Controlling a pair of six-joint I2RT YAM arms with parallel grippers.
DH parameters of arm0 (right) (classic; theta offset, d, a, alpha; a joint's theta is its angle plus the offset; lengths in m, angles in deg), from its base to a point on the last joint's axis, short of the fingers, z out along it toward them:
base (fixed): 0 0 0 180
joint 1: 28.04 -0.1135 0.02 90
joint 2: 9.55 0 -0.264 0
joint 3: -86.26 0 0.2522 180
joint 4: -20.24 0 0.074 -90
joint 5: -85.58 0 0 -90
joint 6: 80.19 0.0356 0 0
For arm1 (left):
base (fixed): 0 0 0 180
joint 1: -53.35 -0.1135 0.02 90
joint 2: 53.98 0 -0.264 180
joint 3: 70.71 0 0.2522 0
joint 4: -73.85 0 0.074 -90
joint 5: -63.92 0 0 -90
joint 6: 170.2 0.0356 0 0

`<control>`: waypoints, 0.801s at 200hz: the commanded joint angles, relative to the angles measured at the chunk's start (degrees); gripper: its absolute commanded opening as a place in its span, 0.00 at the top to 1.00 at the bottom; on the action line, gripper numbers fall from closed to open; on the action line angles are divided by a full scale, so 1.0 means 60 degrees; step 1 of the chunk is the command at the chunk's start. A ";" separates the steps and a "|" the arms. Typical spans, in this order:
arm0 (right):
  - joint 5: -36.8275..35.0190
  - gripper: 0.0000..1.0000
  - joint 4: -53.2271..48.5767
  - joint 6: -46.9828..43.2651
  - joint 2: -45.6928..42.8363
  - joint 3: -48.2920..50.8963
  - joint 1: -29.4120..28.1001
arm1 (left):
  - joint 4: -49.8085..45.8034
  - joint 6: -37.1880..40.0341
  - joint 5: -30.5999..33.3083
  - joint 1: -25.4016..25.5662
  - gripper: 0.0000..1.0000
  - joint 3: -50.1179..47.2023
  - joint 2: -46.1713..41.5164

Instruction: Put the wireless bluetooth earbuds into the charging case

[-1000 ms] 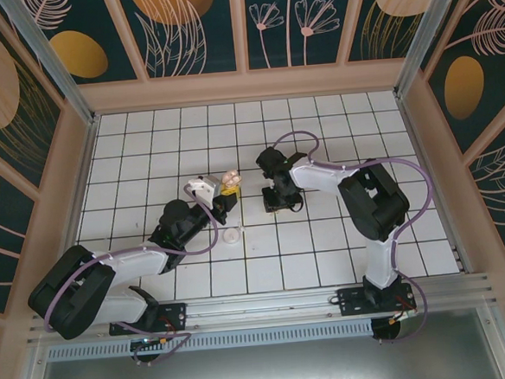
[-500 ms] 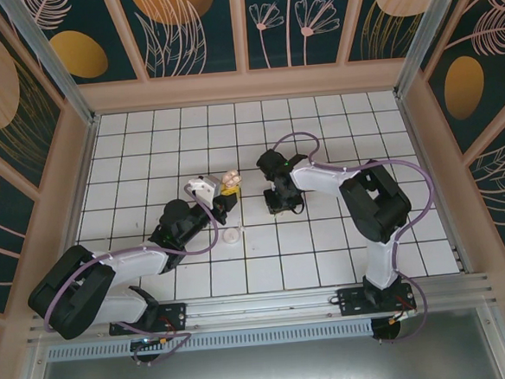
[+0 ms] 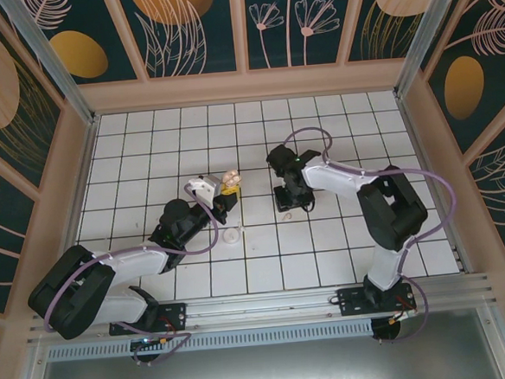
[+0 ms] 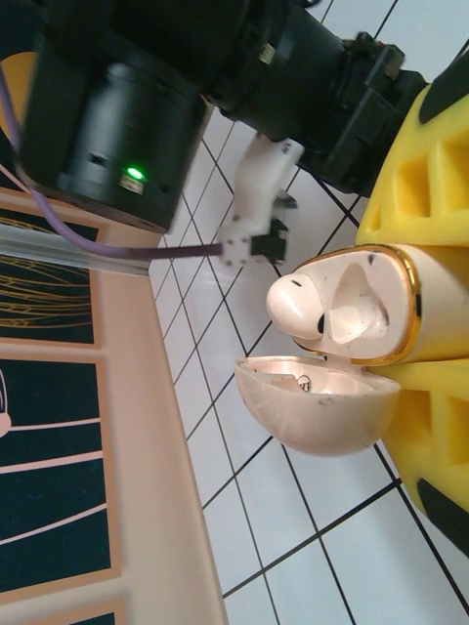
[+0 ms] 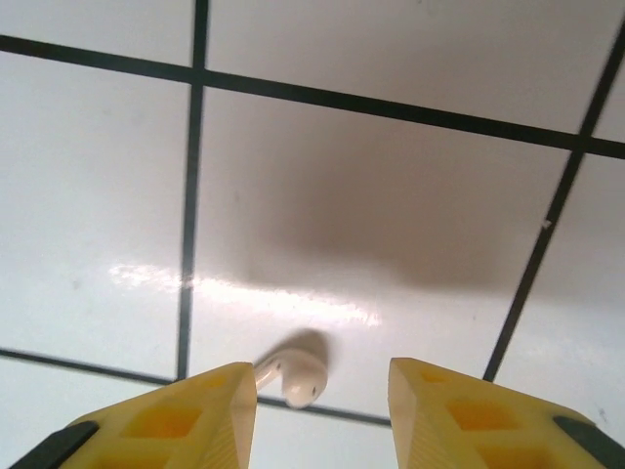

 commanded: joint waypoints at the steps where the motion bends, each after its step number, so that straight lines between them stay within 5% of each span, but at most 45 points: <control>1: 0.0343 0.59 -0.0458 0.1126 -0.0579 0.0281 0.0056 | 0.0098 0.0134 -0.0044 0.0037 0.89 0.0276 -0.0071; 46: 0.1455 0.64 0.0686 0.2585 -0.1413 0.1737 -0.0258 | -0.0064 0.0266 -0.0090 0.0040 0.89 0.0276 -0.0187; 160: 0.0445 0.74 0.1950 0.2665 -0.1420 0.2631 -0.0114 | -0.0079 0.0208 -0.0066 0.0040 0.89 0.0225 -0.0261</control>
